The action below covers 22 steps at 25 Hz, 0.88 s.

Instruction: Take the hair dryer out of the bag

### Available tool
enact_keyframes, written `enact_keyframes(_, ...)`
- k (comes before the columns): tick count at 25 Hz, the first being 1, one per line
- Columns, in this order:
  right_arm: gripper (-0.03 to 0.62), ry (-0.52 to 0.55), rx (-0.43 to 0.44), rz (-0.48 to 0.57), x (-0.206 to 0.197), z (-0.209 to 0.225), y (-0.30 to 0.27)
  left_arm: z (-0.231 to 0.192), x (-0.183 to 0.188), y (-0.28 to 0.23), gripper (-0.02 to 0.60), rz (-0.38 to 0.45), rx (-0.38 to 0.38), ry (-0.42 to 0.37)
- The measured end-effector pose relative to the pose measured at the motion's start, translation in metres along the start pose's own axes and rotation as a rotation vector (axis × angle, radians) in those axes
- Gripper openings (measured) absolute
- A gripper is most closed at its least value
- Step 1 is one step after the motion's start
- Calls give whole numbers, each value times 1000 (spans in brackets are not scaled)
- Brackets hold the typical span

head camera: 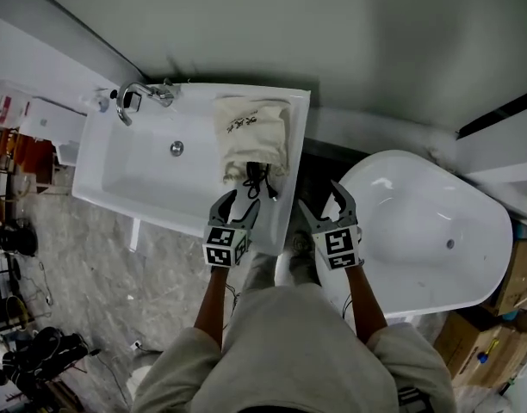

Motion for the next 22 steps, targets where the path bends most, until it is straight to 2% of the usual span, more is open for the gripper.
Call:
enact_keyframes(14,309,34,-122,-117,16,-57,-59,-57,-7,-32,241,4,-231,42)
enact_keyframes(22,302,111,-98,-202,13,-82,-115,-88,-14,-37,241,19,-307,89)
Point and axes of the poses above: the fingertips, and each gripper's own axes: y backward along the fingers, z to its right, x out of its top, the point moved 7 cm from there along y, backward along the fingers, and after that the axes turned 10 degrees about z, right-handed, at the moved point
